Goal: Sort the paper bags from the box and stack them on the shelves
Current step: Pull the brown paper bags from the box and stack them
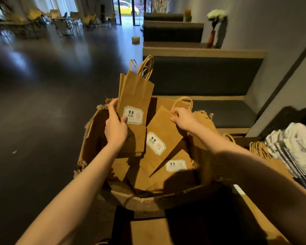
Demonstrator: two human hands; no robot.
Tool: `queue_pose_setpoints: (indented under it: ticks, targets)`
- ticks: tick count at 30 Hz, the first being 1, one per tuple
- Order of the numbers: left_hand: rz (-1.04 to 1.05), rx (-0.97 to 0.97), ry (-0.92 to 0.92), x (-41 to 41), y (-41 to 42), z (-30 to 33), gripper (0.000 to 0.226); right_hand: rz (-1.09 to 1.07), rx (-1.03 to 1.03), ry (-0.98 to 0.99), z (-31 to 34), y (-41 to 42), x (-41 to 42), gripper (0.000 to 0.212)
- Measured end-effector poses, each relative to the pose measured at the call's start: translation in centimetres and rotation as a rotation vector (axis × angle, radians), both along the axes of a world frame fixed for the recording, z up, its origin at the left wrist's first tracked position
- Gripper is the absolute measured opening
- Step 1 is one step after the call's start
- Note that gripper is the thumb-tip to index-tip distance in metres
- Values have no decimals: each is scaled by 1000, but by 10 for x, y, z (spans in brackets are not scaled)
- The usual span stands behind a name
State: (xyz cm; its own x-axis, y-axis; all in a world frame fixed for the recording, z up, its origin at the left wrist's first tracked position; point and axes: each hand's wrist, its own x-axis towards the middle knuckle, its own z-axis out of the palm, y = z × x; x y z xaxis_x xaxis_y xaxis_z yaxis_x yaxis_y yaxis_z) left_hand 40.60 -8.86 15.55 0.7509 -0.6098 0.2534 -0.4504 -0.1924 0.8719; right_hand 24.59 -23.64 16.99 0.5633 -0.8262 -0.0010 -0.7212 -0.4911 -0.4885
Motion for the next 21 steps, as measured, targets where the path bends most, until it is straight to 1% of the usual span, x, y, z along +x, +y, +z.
queue_pose_setpoints:
  ticks: [2,3,5,8,10,14,19,21]
  targets:
    - [-42,-75,-68,-4,4,17,62,0,-113,-34,31,7,-17,25]
    - [-68,-94,-111,-6,8,25,62,0,-177,-46,45,12,-26,22]
    - [-121,-99,-192,-6,14,34,56,-10,-294,-82,69,18,-41,17]
    - [-173,-61,-246,-7,21,44,45,-30,-375,-192,104,27,-59,15]
    - [-189,-50,-240,-10,24,50,40,-31,-380,-262,123,31,-68,16]
    - [-260,-14,-283,-24,28,64,39,-17,-365,-368,146,41,-76,15]
    - [-490,-73,-161,-52,34,86,32,-22,-310,-457,146,51,-74,18]
    - [-556,-90,-167,-65,38,91,28,-45,-289,-502,143,55,-73,21]
